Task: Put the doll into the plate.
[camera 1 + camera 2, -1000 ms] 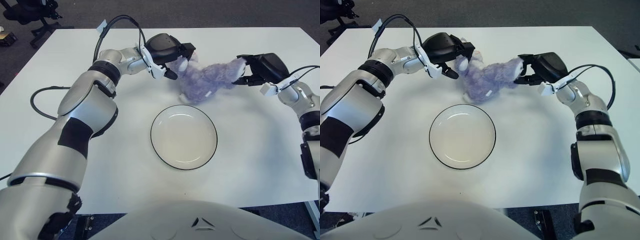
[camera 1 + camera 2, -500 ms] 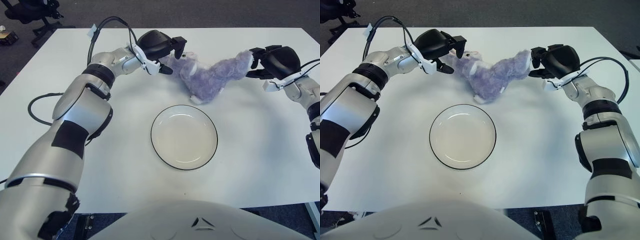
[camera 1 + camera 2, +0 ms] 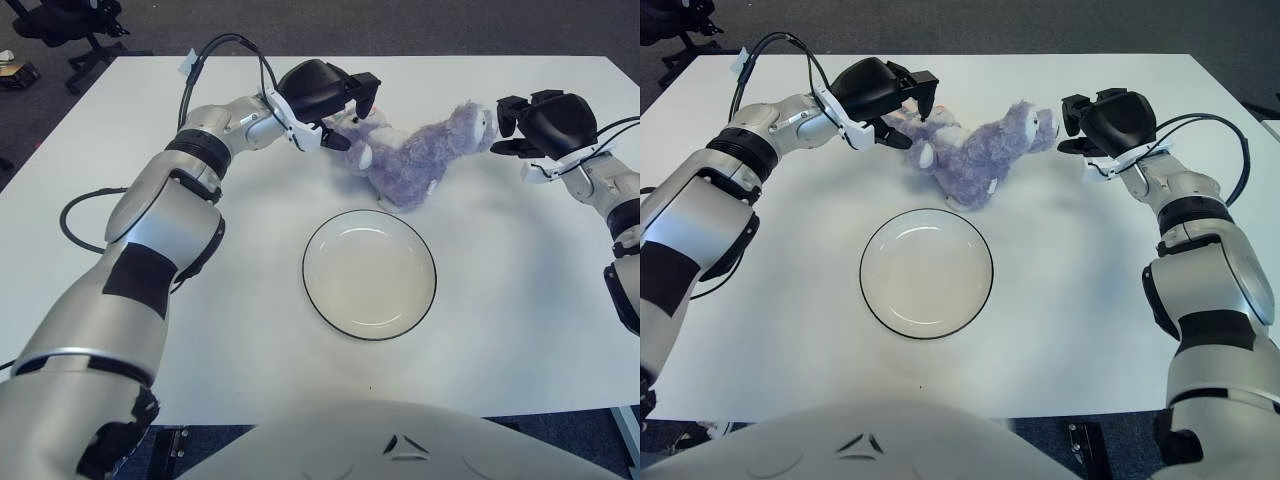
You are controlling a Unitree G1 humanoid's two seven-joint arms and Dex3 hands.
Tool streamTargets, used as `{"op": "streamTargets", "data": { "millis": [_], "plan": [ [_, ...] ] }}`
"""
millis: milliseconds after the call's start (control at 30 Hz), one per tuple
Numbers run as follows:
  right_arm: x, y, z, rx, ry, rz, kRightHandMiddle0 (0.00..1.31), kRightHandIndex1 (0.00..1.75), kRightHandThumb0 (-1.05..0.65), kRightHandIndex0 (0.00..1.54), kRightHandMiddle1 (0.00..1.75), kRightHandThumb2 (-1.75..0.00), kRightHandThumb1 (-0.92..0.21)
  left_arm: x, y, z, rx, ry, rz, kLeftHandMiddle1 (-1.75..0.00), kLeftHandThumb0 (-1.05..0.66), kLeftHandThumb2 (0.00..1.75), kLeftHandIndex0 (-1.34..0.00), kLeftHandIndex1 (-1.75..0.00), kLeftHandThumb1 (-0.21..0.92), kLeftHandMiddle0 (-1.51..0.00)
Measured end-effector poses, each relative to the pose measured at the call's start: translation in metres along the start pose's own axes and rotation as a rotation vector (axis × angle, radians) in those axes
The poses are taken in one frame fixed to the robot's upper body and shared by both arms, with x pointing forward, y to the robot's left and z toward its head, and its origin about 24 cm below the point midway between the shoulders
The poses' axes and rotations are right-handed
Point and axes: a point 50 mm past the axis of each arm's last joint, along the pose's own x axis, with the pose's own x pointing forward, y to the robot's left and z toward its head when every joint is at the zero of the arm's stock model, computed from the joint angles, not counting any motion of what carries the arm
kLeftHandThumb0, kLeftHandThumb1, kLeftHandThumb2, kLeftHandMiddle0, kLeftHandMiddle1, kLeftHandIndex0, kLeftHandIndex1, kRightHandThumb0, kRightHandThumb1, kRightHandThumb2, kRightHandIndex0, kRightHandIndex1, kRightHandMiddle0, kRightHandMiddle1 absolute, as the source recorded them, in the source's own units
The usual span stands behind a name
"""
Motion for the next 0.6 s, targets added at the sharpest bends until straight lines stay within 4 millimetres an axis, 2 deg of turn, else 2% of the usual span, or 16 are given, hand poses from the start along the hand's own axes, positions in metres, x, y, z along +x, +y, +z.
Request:
{"op": "streamTargets", "data": {
  "millis": [133,267,367,467,533,567,600],
  "plan": [
    [0.0005,0.0001,0.0005,0.006,0.006,-0.008,0.51,1.75,0.03,0.69,1.75,-0.16,-0.91,-0.0001,0.0015,0.0001,-0.007,-0.004,-0.003,-1.75,-0.40,1.01,-0.42,-1.75,0.55,-0.80],
    [0.0011,-0.0001,0.0008,0.014,0.013,-0.016,0.45,1.75,-0.16,0.62,1.75,-0.08,-0.92,-0.0006,0.0028,-0.0007,-0.011,0.000,-0.006,-1.75,-0.40,1.01,-0.42,-1.75,0.55,-0.80],
    [0.0014,-0.0006,0.0007,0.018,0.016,-0.021,0.50,1.71,-0.31,0.48,1.50,-0.18,-0.92,-0.0007,0.0032,-0.0012,-0.014,0.003,-0.011,-1.75,-0.40,1.00,-0.42,-1.75,0.56,-0.80],
    [0.0023,-0.0027,0.0007,0.019,0.014,-0.032,0.51,1.67,-0.35,0.42,1.44,-0.20,-0.92,-0.0007,0.0035,-0.0017,-0.018,0.008,-0.016,-1.75,-0.40,1.00,-0.42,-1.75,0.56,-0.80],
    [0.0029,-0.0049,-0.0001,0.022,0.016,-0.042,0.50,1.56,-0.36,0.42,1.43,-0.22,-0.92,-0.0006,0.0036,-0.0020,-0.020,0.011,-0.018,-1.75,-0.39,1.00,-0.42,-1.75,0.56,-0.80],
    [0.0032,-0.0064,-0.0008,0.024,0.017,-0.047,0.46,1.51,-0.39,0.42,1.34,-0.19,-0.91,-0.0006,0.0037,-0.0023,-0.020,0.015,-0.020,-1.75,-0.39,1.00,-0.42,-1.75,0.56,-0.80],
    [0.0035,-0.0079,-0.0015,0.028,0.021,-0.053,0.42,1.42,-0.45,0.43,1.18,-0.14,-0.91,-0.0005,0.0037,-0.0025,-0.020,0.017,-0.022,-1.75,-0.39,1.00,-0.42,-1.75,0.56,-0.80]
  ]
}}
